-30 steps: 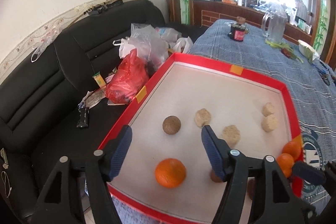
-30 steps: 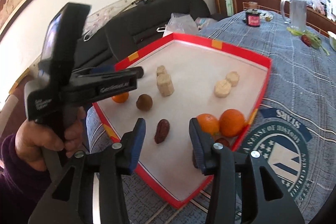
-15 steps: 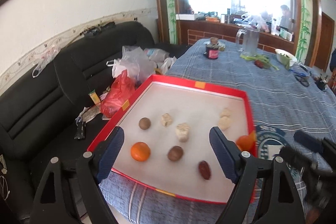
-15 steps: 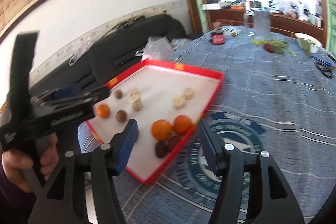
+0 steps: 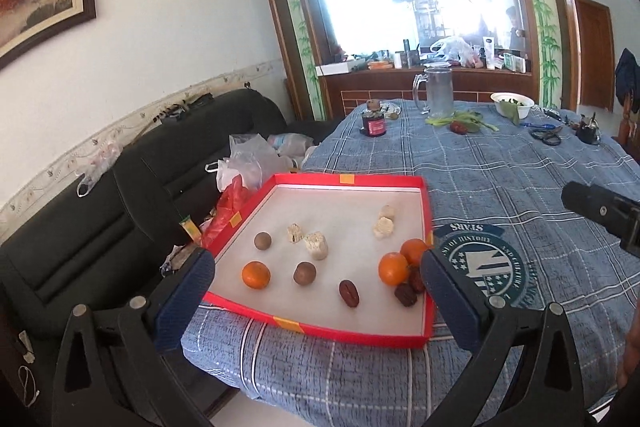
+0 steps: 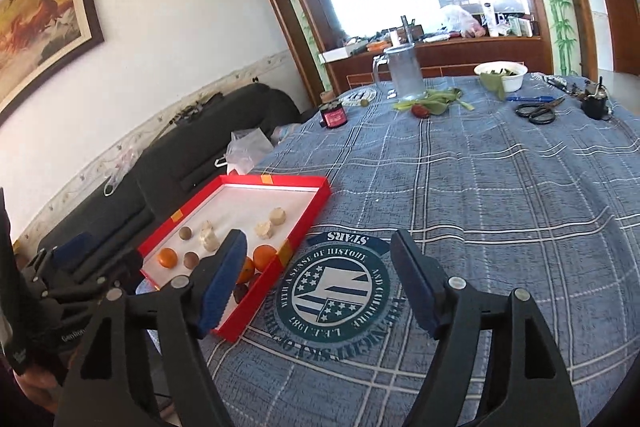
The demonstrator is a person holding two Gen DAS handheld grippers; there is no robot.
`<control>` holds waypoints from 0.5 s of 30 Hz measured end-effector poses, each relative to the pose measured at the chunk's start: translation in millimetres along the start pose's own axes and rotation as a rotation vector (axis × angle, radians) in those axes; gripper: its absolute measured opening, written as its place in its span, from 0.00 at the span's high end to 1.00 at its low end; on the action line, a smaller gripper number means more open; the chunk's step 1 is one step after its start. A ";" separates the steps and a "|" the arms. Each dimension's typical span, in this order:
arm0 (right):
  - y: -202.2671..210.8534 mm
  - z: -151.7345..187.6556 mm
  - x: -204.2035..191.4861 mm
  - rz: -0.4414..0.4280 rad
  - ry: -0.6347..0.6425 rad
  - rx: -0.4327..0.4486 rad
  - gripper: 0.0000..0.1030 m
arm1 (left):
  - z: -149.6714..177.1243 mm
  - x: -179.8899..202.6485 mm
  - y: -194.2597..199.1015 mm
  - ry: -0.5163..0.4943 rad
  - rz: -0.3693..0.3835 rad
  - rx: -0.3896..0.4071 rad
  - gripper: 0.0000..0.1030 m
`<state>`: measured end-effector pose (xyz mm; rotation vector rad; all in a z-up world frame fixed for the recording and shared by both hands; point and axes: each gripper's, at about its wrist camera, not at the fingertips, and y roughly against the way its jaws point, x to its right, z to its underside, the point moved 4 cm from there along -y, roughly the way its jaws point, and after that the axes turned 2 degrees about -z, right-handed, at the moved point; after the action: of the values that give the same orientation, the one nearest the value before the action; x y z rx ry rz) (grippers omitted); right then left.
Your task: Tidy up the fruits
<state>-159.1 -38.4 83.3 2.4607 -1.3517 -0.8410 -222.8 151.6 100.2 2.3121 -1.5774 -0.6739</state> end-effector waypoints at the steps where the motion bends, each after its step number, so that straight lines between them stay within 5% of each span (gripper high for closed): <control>1: 5.0 -0.1 -1.5 -0.001 0.004 0.012 0.26 | -0.2 -0.4 5.5 -0.003 -0.008 0.012 0.00; 15: 56.7 -3.0 -44.4 -0.024 0.091 0.131 0.16 | -4.2 -12.6 51.1 0.021 -0.023 0.117 0.00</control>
<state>-215.9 -33.6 127.4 2.5844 -1.3885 -0.6555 -265.6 144.0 130.2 2.4156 -1.6237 -0.5752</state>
